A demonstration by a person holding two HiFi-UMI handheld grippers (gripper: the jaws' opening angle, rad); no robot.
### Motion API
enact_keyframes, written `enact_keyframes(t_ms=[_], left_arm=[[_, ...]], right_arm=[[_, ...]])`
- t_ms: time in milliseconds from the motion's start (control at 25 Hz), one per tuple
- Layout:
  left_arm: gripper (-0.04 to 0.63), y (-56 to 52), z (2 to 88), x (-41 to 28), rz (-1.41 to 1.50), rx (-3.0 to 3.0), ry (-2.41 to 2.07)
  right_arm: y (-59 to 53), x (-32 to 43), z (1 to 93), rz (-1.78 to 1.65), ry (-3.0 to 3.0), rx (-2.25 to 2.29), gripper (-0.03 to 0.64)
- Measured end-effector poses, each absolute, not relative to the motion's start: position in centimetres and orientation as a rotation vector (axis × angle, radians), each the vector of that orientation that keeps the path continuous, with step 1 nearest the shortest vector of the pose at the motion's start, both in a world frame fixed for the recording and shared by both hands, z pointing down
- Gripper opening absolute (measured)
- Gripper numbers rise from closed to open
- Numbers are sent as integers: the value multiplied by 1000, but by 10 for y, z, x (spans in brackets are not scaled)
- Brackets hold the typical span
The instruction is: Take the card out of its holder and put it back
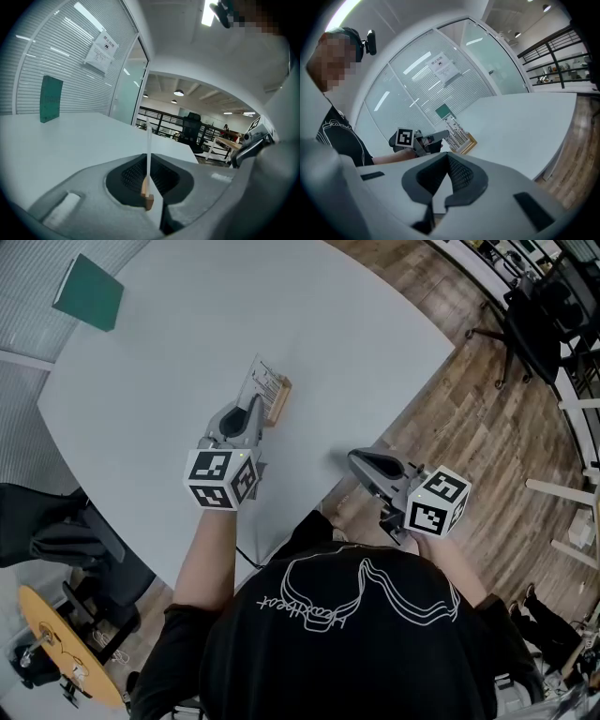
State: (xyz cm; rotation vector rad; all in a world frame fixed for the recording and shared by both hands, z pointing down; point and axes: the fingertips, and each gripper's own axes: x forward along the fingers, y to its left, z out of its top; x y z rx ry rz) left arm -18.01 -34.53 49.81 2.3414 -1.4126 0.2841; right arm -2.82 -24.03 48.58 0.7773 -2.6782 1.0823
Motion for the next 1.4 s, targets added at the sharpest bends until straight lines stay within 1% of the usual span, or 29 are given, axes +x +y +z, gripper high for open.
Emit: enact_keyframes(t_ms=[400, 800, 840, 920, 1040, 1160, 1280, 1400], left_arm=[[25, -339, 528, -178, 387, 2302, -1425], [27, -338, 527, -175, 392, 2269, -1435], [31, -336, 525, -177, 385, 2265, -1438], [68, -331, 519, -181, 353, 2254, -1449], [89, -315, 507, -189, 287, 2214, -1478], [89, -288, 491, -189, 241, 2180, -1507], [89, -250, 473, -179, 261, 2201, -1522], [87, -205, 457, -164, 212, 2196, -1463]], right_arm=[[-233, -20, 492, 1098, -2656, 792, 9], [-231, -8, 482, 1061, -2724, 794, 9], [-231, -8, 478, 1043, -2741, 792, 9], [-227, -9, 469, 1015, -2775, 769, 9], [-216, -9, 447, 1009, -2837, 716, 9], [-203, -2, 428, 925, -2866, 695, 9], [-185, 7, 409, 854, -2899, 684, 9], [-162, 8, 390, 807, -2945, 637, 9]])
